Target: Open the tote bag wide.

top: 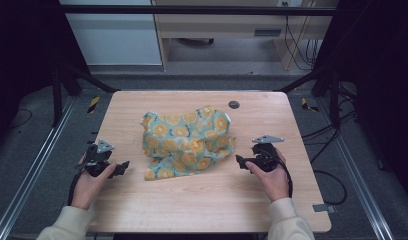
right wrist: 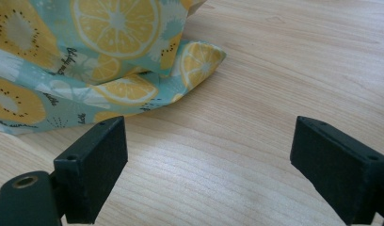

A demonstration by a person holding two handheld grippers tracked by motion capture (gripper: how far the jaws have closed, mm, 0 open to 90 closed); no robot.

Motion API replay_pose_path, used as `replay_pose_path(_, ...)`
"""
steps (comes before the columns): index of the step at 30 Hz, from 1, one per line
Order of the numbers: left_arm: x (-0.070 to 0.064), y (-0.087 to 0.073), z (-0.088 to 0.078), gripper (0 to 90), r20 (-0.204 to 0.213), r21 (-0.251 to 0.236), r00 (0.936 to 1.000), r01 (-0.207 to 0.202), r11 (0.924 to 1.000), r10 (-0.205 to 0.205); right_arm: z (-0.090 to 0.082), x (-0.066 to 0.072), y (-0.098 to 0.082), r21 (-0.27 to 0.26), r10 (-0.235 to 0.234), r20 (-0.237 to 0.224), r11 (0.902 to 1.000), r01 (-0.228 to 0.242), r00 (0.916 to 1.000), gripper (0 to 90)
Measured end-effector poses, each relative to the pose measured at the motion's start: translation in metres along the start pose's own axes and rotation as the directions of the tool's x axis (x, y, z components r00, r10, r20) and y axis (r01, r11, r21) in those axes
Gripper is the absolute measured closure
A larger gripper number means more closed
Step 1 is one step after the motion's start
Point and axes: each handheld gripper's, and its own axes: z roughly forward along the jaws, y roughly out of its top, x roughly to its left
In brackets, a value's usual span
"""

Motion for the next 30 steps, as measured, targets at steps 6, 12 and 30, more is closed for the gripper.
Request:
replay_pose_path(6, -0.001, 0.000, 0.002, 8.1, -0.004, 0.005, 1.0000, -0.005, 1.0000, 0.005, -0.001, 0.005, 0.007, 0.003, -0.018, -0.016, 0.9998, 0.018, 0.9997, 15.1)
replay_pose_path(12, -0.001, 0.000, 0.000, 8.2, -0.014, 0.001, 0.9999, -0.003, 1.0000, 0.003, -0.009, 0.014, 0.036, -0.027, -0.071, -0.032, 0.9972, 0.070, 0.9969, 20.2)
replay_pose_path(30, -0.003, 0.000, 0.001, 8.4, -0.004, -0.004, 1.0000, -0.005, 1.0000, 0.005, 0.015, 0.054, 0.136, -0.034, -0.184, -0.079, 0.9827, 0.182, 0.9798, 22.8)
